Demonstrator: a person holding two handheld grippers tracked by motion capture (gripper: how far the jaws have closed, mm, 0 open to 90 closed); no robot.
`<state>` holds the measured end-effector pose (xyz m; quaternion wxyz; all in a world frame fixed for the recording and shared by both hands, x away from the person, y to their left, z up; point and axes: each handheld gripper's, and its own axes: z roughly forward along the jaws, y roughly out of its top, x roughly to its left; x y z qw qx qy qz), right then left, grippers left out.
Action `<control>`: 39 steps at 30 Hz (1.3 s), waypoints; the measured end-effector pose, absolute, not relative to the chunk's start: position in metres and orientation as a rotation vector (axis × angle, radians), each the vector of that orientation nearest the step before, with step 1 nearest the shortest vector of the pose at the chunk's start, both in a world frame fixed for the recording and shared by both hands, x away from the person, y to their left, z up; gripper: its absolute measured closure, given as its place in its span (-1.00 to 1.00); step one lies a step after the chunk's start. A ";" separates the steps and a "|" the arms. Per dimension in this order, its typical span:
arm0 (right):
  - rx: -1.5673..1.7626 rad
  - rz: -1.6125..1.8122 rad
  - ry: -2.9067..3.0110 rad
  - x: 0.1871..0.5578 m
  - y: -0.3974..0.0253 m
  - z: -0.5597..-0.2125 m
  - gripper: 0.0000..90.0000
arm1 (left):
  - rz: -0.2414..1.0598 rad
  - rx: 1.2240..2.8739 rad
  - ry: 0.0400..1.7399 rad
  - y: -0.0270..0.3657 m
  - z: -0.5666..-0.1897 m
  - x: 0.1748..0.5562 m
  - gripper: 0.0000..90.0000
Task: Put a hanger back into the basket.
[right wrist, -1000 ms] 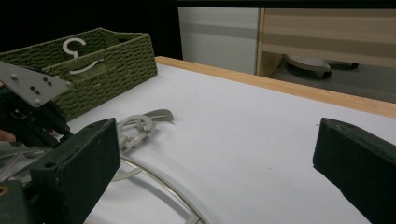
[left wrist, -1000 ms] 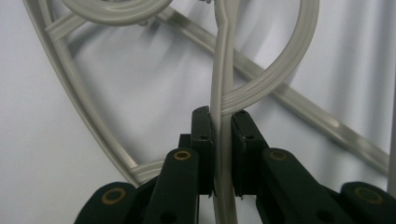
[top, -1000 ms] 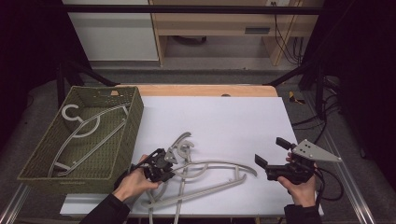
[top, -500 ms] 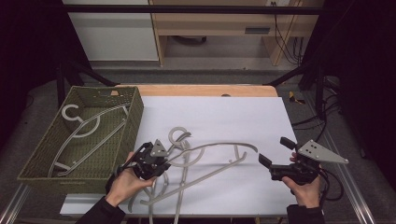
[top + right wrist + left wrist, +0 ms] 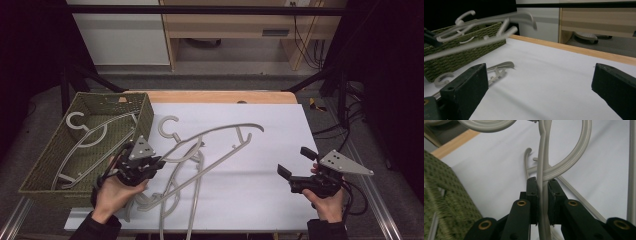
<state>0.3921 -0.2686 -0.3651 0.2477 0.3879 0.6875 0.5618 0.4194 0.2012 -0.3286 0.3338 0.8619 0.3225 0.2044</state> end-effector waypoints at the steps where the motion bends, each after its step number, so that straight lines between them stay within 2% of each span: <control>1: 1.060 1.532 1.876 0.392 -0.268 -0.365 -0.98 | 0.542 2.236 0.844 0.205 -0.326 0.419 0.81; 12: 1.056 1.521 1.892 0.393 -0.267 -0.366 -0.98 | 0.615 2.188 0.861 0.222 -0.305 0.414 0.81; 26: 1.057 1.518 1.889 0.394 -0.266 -0.367 -0.98 | 0.741 2.178 0.898 0.257 -0.267 0.436 0.81; 39: 1.061 1.518 1.894 0.395 -0.265 -0.368 -0.98 | 0.797 2.131 0.968 0.294 -0.262 0.458 0.81</control>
